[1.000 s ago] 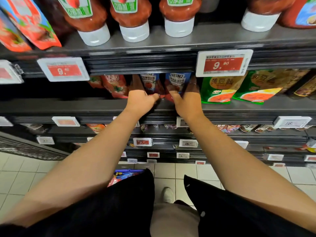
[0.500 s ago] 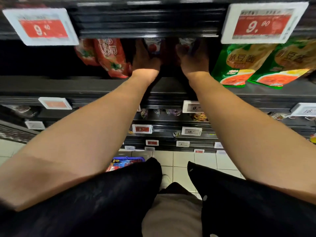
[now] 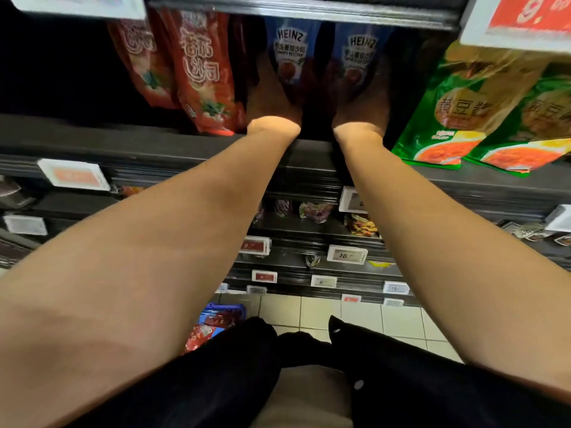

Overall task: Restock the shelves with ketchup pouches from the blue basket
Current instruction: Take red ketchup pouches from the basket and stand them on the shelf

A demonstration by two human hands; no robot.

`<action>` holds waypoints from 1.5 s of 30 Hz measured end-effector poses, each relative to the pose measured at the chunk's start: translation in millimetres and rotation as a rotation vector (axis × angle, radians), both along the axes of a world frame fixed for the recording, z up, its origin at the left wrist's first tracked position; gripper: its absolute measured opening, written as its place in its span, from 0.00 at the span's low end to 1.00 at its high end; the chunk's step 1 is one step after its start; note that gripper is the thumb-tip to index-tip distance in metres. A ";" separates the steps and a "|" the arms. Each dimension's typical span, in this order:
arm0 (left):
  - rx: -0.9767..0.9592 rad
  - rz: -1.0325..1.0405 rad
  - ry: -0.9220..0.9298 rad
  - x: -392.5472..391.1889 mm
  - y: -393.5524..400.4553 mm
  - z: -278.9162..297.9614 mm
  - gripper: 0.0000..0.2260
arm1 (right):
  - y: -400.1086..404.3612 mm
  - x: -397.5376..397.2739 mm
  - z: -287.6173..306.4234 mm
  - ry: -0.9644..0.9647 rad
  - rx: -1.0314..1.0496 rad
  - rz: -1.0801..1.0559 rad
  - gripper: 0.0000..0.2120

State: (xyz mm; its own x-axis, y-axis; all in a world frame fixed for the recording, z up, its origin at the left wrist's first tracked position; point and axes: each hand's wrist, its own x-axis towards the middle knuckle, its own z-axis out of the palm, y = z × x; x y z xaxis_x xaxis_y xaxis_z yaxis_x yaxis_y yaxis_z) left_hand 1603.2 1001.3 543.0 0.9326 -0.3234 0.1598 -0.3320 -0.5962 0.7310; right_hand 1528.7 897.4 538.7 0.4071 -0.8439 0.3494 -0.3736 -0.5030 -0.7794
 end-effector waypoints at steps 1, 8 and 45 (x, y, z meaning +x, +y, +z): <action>0.021 0.003 -0.004 2.2 -1.6 0.3 0.39 | -1.1 2.5 0.8 0.004 0.001 -0.009 0.28; 0.021 0.083 -0.010 9.3 -11.1 -0.5 0.36 | -3.3 10.3 -0.1 0.023 -0.004 -0.062 0.29; 0.034 -0.226 0.453 -67.1 273.5 -101.7 0.12 | 139.6 -135.3 -16.1 0.131 -0.167 0.186 0.16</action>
